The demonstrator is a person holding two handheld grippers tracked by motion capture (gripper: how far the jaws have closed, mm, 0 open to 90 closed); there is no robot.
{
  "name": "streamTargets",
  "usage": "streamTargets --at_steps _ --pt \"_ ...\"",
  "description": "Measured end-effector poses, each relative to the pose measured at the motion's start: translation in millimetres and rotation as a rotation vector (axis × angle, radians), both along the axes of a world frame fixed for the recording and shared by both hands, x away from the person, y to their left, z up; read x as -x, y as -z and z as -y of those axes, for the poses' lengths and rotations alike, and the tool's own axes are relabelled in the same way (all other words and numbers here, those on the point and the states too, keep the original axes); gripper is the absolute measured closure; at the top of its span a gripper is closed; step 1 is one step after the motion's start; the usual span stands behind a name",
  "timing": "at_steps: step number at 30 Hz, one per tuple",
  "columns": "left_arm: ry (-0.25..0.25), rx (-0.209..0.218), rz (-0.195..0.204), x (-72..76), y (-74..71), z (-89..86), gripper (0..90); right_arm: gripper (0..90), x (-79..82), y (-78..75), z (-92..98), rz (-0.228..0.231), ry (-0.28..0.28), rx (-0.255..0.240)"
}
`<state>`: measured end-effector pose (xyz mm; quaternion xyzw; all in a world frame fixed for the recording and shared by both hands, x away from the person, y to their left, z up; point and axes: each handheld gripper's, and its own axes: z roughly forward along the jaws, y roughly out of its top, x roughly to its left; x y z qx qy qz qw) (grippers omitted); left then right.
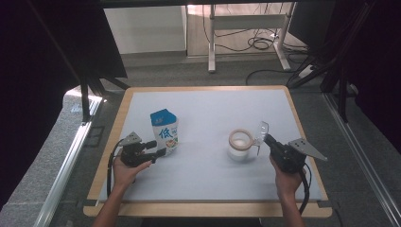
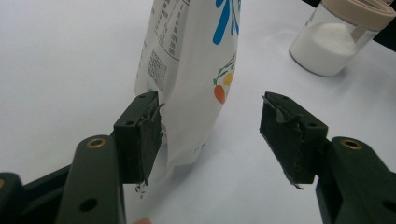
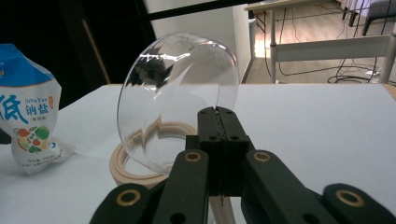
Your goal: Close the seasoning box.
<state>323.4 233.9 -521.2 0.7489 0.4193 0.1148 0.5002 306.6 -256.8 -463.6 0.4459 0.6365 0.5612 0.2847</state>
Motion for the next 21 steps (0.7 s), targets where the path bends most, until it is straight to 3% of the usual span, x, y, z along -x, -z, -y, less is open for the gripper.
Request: streamTargets --at_steps 13,21 --pt "0.002 -0.006 -0.010 0.2 2.3 0.1 38.4 89.8 -7.8 -1.1 -19.4 -0.005 -0.045 0.029" --pt "0.001 -0.004 -0.010 1.0 2.7 -0.2 38.4 89.8 -17.1 3.2 -50.5 -0.057 -0.163 0.081"
